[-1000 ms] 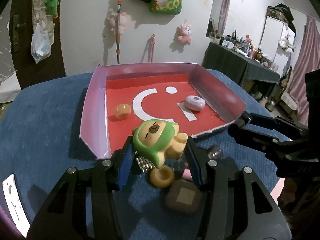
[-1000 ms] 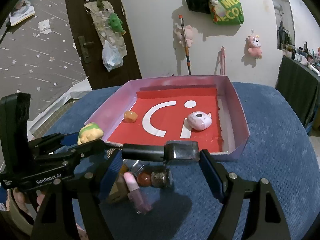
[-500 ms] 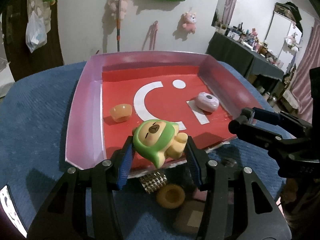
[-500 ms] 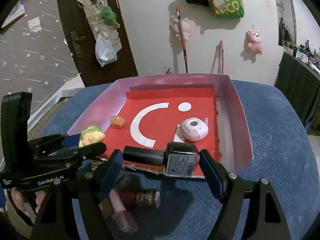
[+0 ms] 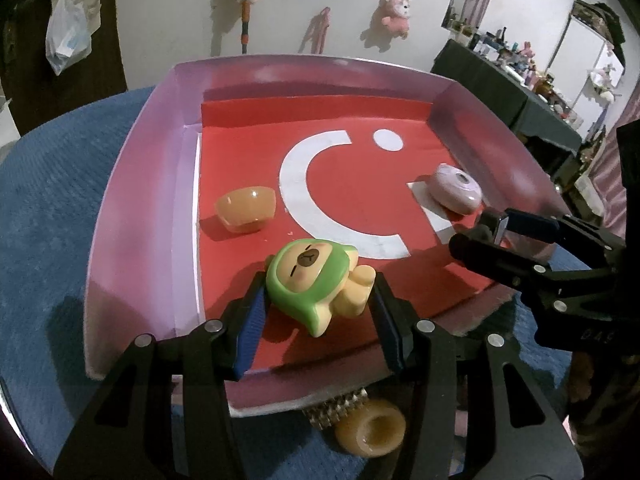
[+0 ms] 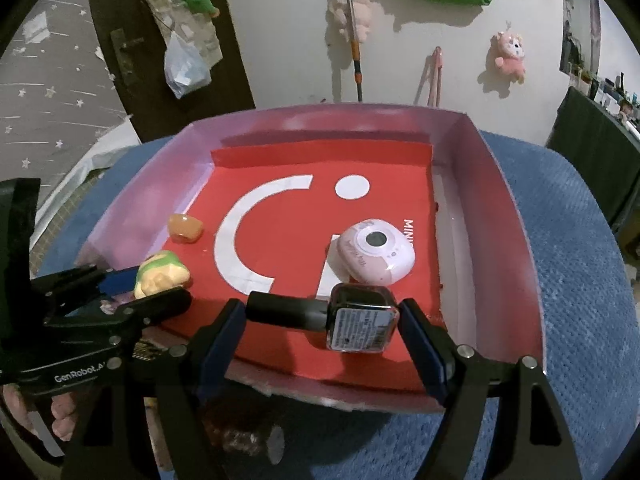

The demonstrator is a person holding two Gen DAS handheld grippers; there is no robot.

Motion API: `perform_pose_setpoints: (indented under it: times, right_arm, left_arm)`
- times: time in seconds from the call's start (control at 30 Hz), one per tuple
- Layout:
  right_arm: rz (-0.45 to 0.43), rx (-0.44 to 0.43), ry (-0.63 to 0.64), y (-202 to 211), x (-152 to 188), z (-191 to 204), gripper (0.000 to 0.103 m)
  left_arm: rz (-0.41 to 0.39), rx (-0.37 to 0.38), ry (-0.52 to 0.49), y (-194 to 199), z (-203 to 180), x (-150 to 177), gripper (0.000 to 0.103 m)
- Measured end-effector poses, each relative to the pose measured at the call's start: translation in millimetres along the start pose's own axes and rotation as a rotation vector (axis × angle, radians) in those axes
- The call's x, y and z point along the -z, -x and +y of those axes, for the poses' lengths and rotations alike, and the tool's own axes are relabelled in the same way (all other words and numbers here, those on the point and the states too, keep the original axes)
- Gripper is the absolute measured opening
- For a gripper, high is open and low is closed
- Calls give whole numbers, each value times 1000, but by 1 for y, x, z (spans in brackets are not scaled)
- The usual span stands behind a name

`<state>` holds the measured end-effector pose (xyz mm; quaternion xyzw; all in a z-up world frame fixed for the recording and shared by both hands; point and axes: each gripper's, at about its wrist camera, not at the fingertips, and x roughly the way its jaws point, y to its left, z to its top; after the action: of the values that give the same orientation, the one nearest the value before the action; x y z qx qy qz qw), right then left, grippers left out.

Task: Organize rigid objects
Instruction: 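Carry the black microphone and green figurine into the red tray with both tools, then open the right tool to set down the microphone while the left tool releases the figurine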

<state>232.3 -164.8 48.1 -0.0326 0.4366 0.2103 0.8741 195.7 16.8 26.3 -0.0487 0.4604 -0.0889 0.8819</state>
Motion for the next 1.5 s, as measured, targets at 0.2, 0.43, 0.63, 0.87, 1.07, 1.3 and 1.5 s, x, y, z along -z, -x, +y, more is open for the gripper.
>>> perform_pose_setpoints:
  times: [0.2, 0.43, 0.63, 0.87, 1.07, 1.3, 1.5]
  right_arm:
    - [7, 4, -12, -11, -6, -2, 80]
    - [-14, 18, -57, -20, -11, -14, 80]
    - [-12, 40, -69, -27, -14, -15, 57]
    - [13, -3, -121, -33, -13, -25, 41]
    - [15, 2, -104, -33, -12, -23, 48]
    - [17, -1, -88, -33, -11, -18, 56]
    - [11, 1, -79, -33, -11, -14, 62]
  left_arm:
    - [5, -12, 21, -10, 3, -5, 48]
    - [-5, -58, 19, -15, 1, -11, 48]
    - [-10, -63, 24, -18, 5, -13, 48]
    - [-11, -74, 9, -17, 3, -12, 48]
    - [-7, -73, 9, -17, 2, -13, 48]
    - [-8, -96, 13, -16, 1, -13, 52]
    - [-18, -101, 13, -13, 0, -13, 53]
